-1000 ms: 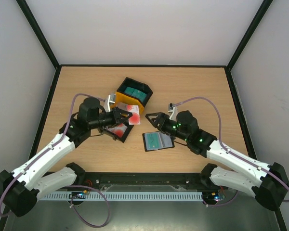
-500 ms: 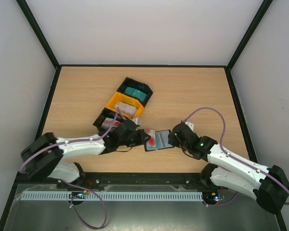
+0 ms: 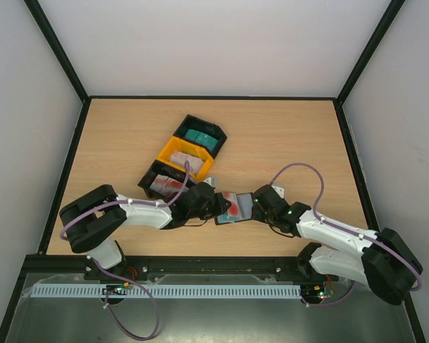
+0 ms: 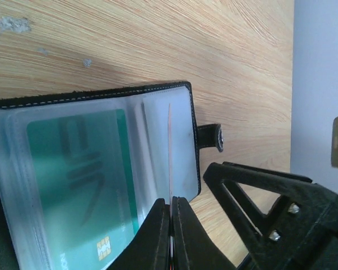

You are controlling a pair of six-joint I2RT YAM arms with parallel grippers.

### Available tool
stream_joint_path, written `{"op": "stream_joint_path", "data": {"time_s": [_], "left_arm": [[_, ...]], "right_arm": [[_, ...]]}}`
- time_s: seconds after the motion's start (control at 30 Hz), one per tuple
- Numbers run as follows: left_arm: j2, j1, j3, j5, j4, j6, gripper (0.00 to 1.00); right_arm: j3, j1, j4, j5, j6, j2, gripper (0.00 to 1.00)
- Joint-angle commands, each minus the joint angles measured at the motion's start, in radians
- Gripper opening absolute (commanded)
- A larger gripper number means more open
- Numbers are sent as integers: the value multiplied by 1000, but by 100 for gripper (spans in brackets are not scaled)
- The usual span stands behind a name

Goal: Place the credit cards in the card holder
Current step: Insert the credit card into the card holder.

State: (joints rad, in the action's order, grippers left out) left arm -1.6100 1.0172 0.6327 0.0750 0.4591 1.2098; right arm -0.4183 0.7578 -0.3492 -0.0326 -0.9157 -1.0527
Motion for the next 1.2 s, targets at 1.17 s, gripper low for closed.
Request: {"op": "stream_joint_path", "data": {"time_s": [1.17], "left_arm": [[-221,-7,-27,48,262,201,3]], "right_arm": [[68,-24,125,115,-12,-108,25]]}}
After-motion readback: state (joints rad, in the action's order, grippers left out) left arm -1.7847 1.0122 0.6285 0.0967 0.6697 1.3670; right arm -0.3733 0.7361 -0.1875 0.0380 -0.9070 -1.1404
